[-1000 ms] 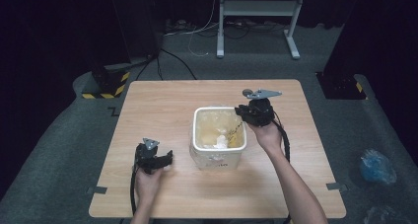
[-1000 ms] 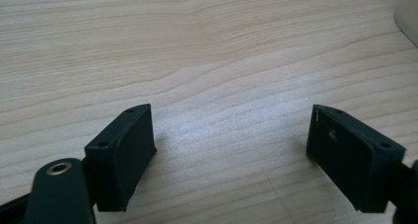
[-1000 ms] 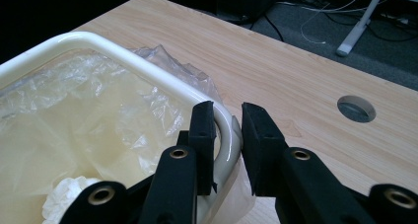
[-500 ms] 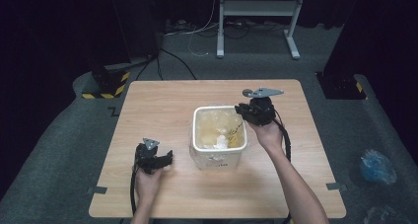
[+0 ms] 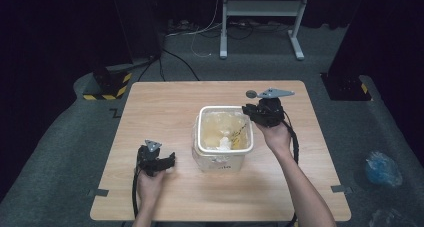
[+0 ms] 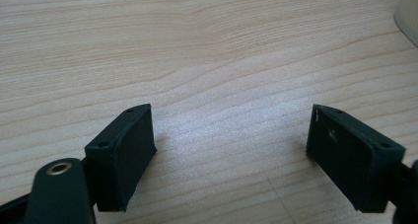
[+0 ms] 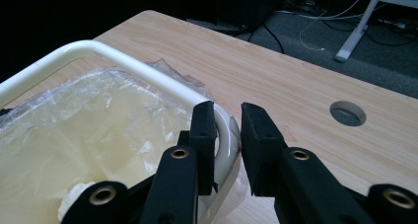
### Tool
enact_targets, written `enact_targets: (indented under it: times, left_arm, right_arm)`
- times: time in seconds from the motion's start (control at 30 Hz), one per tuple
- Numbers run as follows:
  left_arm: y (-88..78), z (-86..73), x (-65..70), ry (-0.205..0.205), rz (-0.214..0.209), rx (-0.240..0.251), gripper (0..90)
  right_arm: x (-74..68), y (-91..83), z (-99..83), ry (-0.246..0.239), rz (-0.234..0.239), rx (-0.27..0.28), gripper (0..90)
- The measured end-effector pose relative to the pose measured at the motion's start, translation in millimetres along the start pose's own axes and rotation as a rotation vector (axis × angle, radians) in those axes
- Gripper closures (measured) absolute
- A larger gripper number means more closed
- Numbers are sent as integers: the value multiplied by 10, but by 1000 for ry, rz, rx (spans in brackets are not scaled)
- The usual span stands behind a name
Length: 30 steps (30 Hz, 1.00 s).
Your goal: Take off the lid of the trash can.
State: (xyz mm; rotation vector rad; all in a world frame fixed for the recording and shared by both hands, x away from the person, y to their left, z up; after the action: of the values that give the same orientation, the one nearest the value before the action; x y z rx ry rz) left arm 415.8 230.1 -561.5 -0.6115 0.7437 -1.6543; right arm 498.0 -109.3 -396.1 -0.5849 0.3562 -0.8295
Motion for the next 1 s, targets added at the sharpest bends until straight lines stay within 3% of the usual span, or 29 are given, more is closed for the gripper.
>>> enact_targets:
  times: [1.0]
  left_arm:
    - [-1,-2,-1,3,0,-2,188]
  right_arm:
    - [265,-266,-135,48,-31,22,769]
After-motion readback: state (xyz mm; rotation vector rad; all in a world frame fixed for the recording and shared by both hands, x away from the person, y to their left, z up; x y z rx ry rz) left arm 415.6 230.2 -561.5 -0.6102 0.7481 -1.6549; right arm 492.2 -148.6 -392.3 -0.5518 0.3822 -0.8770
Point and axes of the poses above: each handheld gripper's, and its own axes: y roughly forward along the jaws, z roughly out of its top, x roughly to its right, the point moved 5 cm from there along y, roughly forward along the jaws, and after that the axes turned 6 degrees about -x, right-handed, at the moved point
